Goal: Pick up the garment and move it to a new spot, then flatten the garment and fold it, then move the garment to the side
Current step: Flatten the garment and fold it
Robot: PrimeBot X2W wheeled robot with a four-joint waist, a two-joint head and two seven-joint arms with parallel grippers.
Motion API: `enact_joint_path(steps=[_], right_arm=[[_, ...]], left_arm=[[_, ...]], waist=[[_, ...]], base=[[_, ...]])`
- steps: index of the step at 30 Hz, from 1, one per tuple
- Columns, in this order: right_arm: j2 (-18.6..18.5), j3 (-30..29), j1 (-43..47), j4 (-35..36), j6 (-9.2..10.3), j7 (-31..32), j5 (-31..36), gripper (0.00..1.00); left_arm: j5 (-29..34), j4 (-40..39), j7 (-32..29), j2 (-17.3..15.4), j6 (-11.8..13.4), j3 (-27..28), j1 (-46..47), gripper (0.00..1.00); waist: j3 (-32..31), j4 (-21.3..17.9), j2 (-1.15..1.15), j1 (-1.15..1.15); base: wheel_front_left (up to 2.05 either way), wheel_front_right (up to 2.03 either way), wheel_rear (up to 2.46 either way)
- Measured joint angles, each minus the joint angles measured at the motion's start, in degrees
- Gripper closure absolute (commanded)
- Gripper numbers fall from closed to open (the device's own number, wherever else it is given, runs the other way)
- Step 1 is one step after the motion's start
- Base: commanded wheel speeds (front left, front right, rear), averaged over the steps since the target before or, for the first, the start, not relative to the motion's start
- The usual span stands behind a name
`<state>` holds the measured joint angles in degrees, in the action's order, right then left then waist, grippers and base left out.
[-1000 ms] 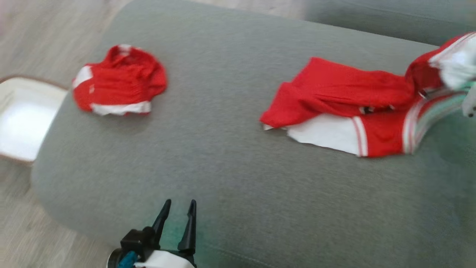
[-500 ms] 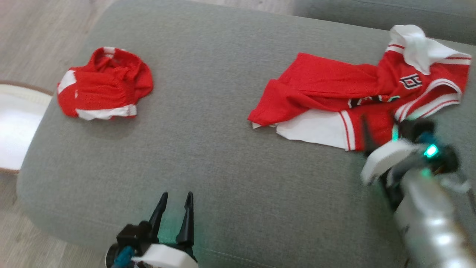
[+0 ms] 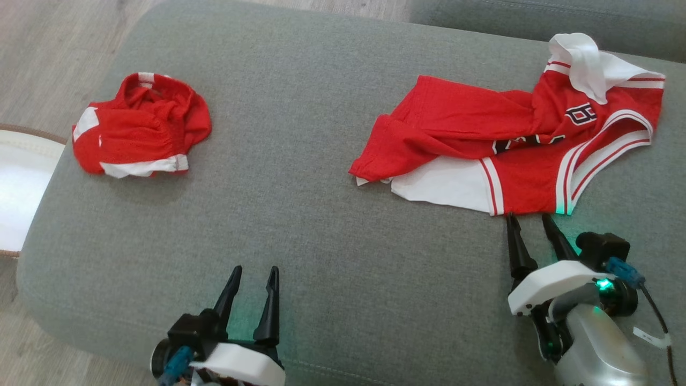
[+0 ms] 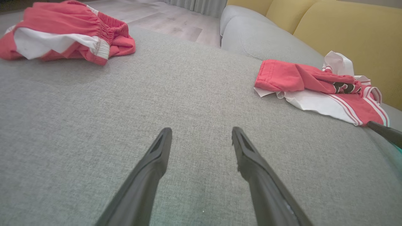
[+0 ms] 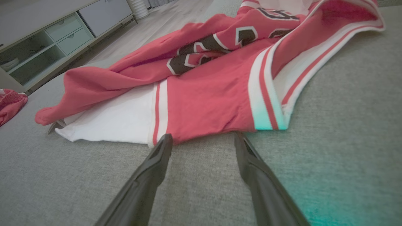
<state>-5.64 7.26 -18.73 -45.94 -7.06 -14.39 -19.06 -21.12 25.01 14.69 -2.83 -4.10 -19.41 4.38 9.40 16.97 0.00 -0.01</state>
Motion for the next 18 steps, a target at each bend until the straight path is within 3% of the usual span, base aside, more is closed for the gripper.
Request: enact_joint_path(steps=[15,16,17,18], right_arm=[[1.1,-0.3,-3.6,-2.6,0.02,-0.5,-5.5,0.0],[1.1,0.0,-4.0,-2.9,0.02,-0.5,-5.9,0.05],[1.1,0.2,-4.3,-3.0,0.02,-0.5,-6.2,0.47],[1.1,0.5,-4.5,-3.0,0.02,-0.5,-6.3,1.0]], left_arm=[[0.0,0.6,0.0,0.0,0.0,-0.5,0.0,0.0],[0.0,0.7,0.0,0.0,0.0,-0.6,0.0,0.0],[0.0,0.7,0.0,0.0,0.0,-0.6,0.0,0.0],[0.0,0.7,0.0,0.0,0.0,-0.6,0.0,0.0]], waist=[[0.9,1.8,0.0,0.0],[1.0,1.9,0.0,0.01],[1.0,1.9,0.0,0.01],[1.1,1.8,0.0,0.01]], base=[[0.0,0.0,0.0],[0.0,0.0,0.0],[0.0,0.0,0.0],[0.0,0.0,0.0]])
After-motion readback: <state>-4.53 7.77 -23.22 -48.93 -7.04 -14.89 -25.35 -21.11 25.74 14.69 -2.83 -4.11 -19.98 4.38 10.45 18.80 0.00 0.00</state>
